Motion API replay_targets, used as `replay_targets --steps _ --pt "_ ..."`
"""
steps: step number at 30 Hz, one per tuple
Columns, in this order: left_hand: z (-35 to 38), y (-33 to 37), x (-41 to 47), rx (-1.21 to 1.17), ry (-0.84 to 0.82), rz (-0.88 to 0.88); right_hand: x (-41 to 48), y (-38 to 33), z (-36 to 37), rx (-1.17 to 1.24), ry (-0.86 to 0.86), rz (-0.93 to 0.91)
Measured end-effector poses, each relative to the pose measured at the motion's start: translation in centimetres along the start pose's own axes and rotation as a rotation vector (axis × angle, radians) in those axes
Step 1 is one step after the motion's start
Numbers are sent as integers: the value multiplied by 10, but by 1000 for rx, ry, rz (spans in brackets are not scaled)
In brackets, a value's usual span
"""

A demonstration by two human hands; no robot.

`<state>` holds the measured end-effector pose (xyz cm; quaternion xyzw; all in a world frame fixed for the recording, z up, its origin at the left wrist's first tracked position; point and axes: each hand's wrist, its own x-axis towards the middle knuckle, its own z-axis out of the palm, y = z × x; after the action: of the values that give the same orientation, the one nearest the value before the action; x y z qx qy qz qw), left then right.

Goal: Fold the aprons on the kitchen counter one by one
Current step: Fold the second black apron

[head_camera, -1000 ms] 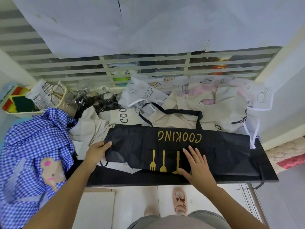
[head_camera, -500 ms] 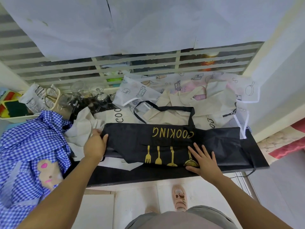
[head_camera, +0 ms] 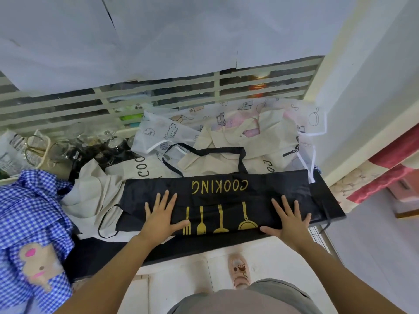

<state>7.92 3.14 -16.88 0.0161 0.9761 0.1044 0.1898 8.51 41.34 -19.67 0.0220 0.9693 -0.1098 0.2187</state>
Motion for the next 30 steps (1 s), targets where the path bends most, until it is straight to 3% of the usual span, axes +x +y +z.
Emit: replay_targets --steps 3,6,9,11,15,18,21,24,27,30 --pt "-8 -10 -11 -252 345 6 2 -14 -6 -22 44 -48" --pt "-21 -27 -30 -499 597 -227 6 -48 -7 -3 50 -207" --pt "-29 -52 -40 -868 493 -657 10 -88 -5 -15 53 -354" --pt "-36 -66 -43 -1258 385 -854 15 -108 -1 -10 38 -410" --pt "-53 -69 -41 -1667 423 -931 24 -128 2 68 4 -363" --pt "-65 -73 -32 -1996 290 -980 26 -124 3 72 -5 -355" --pt "-62 -88 -23 -2136 322 -1058 28 -114 2 60 -9 -369" --pt "-65 -85 -23 -2171 290 -991 28 -107 1 29 -32 -370" --pt "-66 -88 -23 -2203 271 -1047 30 -104 -1 20 -45 -377" --pt "-60 -100 -24 -2283 344 -1102 34 -102 -1 35 -50 -377"
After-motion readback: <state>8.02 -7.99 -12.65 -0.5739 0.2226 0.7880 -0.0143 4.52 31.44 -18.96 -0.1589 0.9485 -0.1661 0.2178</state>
